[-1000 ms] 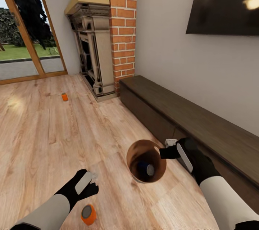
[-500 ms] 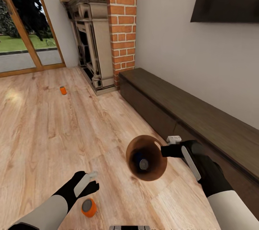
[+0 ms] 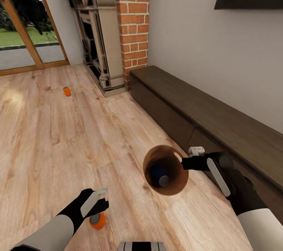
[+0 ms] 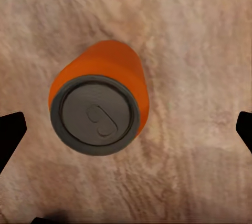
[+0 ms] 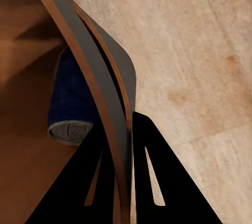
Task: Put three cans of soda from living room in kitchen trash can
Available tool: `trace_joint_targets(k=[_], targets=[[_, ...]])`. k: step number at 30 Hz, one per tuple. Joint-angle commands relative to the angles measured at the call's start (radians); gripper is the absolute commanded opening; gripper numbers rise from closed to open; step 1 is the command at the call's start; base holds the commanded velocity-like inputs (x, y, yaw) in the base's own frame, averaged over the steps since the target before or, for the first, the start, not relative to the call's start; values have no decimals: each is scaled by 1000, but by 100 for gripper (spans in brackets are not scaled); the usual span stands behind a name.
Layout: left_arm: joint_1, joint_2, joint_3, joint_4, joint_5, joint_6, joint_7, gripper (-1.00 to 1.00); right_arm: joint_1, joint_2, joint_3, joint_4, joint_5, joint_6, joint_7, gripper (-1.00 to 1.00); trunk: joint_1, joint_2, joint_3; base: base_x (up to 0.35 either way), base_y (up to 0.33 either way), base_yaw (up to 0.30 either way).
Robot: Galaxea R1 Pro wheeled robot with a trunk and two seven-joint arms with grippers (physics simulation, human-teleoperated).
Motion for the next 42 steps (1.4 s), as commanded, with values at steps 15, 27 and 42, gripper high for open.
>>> trace_joint_targets(k=[15, 27, 42], targets=[[-12, 35, 2, 4, -1, -9, -8, 100, 0, -3, 0, -19, -29, 1, 4, -100, 7, -4, -58, 0, 0, 0], [-13, 35, 2, -2, -1, -11, -10, 100, 2, -21, 0, -38, -32, 1, 4, -100, 12, -6, -104, 0, 0, 0], [-13, 25, 1, -9, -55, -76, -25, -100, 6, -25, 0, -49, -36, 1, 4, -100, 13, -7, -116, 0, 0, 0]])
